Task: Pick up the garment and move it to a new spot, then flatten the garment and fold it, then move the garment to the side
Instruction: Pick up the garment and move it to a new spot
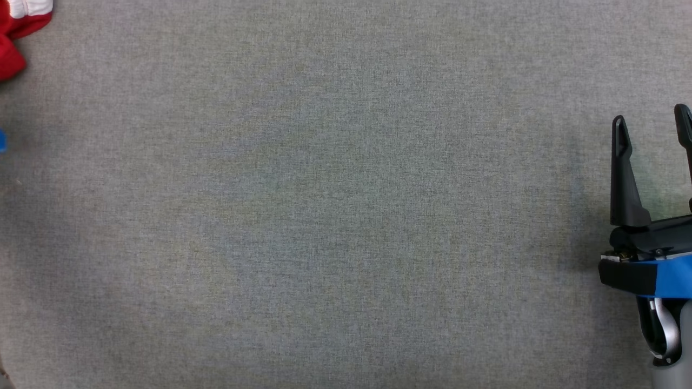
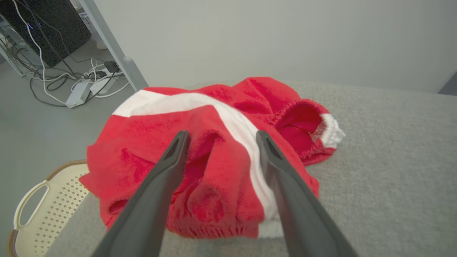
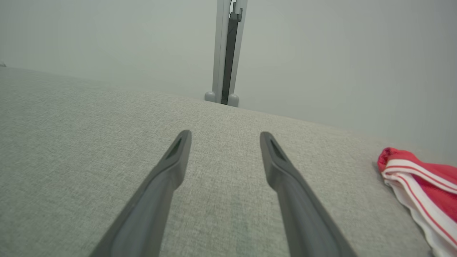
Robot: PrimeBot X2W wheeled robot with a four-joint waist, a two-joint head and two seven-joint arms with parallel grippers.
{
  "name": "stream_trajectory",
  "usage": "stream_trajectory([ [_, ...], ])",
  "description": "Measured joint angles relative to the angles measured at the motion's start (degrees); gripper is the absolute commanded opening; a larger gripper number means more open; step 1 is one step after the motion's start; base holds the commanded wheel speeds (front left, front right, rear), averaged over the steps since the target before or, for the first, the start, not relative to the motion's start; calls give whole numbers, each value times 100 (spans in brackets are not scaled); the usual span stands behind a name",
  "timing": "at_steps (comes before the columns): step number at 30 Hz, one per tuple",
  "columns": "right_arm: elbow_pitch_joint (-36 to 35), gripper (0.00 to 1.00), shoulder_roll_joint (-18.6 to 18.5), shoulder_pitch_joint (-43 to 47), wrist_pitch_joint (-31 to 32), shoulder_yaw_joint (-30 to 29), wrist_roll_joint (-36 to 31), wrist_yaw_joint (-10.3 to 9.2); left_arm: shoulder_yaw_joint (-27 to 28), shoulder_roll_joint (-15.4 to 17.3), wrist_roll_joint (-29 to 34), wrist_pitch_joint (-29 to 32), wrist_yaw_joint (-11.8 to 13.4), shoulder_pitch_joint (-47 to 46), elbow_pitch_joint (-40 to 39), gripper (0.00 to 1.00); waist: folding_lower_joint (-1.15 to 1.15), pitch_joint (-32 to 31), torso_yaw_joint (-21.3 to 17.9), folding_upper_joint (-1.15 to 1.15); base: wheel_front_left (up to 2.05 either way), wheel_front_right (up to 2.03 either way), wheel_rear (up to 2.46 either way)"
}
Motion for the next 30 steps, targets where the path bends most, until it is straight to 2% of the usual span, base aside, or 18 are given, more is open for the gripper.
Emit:
stream_trajectory([
  [9,-22,100,32,-8,0,-7,-10,0,-19,12,-320,821,-156,-282,916,100,-1,74,12,0,0,0,0],
  [10,-22,100,32,-11,0,-4,-10,0,-38,15,-336,909,-178,-303,990,46,-1,75,9,0,0,0,0],
  [11,-22,100,32,-15,-1,-1,-10,0,-67,15,-356,942,-189,-319,1029,0,-1,74,5,0,0,0,0],
  [20,172,100,105,-19,-105,-16,-4,0,-280,25,-403,470,-243,-414,1001,0,-1,-99,-58,0,0,0,0],
  [30,734,100,382,-8,-342,-14,18,0,-793,-43,-237,-125,-246,-814,458,0,-2,-701,-223,0,0,0,0],
])
